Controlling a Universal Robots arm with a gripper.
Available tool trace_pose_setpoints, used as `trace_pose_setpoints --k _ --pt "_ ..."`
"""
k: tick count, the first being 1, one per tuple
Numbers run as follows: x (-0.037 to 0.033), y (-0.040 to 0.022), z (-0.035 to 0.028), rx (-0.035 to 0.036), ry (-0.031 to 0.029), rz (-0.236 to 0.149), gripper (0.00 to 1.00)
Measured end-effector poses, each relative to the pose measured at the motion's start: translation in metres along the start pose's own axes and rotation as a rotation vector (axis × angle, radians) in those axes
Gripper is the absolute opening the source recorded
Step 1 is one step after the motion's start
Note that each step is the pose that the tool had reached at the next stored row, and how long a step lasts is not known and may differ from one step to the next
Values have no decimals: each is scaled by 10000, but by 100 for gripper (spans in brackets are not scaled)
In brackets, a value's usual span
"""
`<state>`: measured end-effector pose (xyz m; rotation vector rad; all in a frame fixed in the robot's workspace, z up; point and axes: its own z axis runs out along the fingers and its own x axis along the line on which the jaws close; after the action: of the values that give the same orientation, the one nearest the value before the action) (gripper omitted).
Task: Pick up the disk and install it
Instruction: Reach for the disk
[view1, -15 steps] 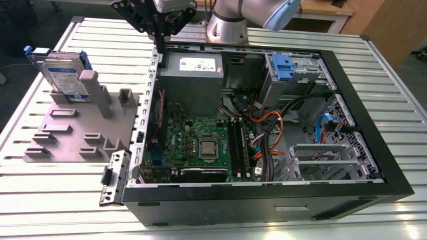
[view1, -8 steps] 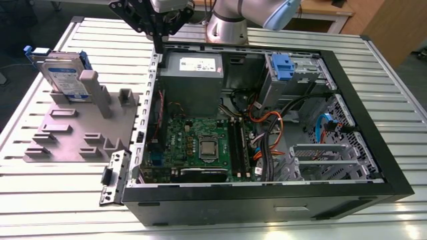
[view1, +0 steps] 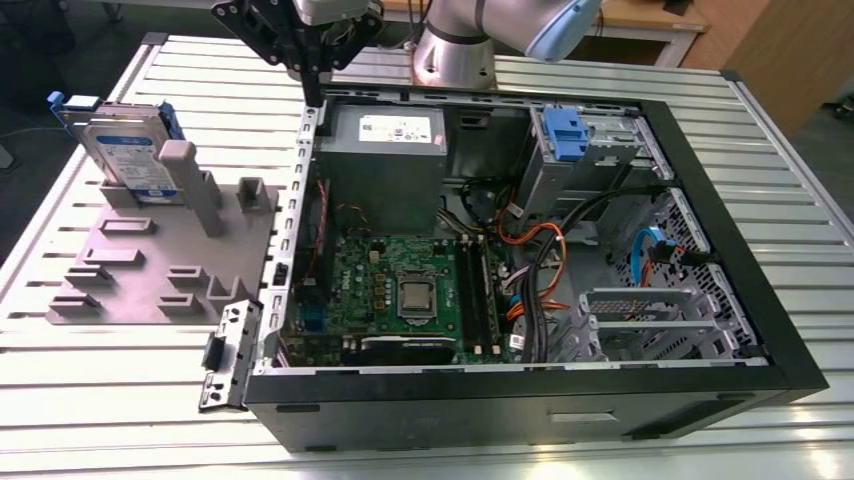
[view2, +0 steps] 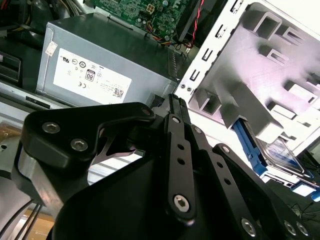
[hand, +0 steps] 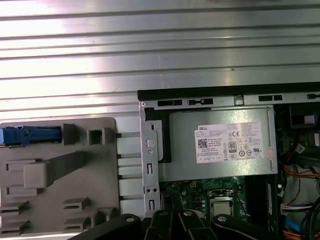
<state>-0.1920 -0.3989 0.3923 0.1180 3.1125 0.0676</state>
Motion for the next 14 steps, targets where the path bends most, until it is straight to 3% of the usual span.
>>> trace_pose_setpoints --k 14 --pt "33 -3 2 0 0 0 11"
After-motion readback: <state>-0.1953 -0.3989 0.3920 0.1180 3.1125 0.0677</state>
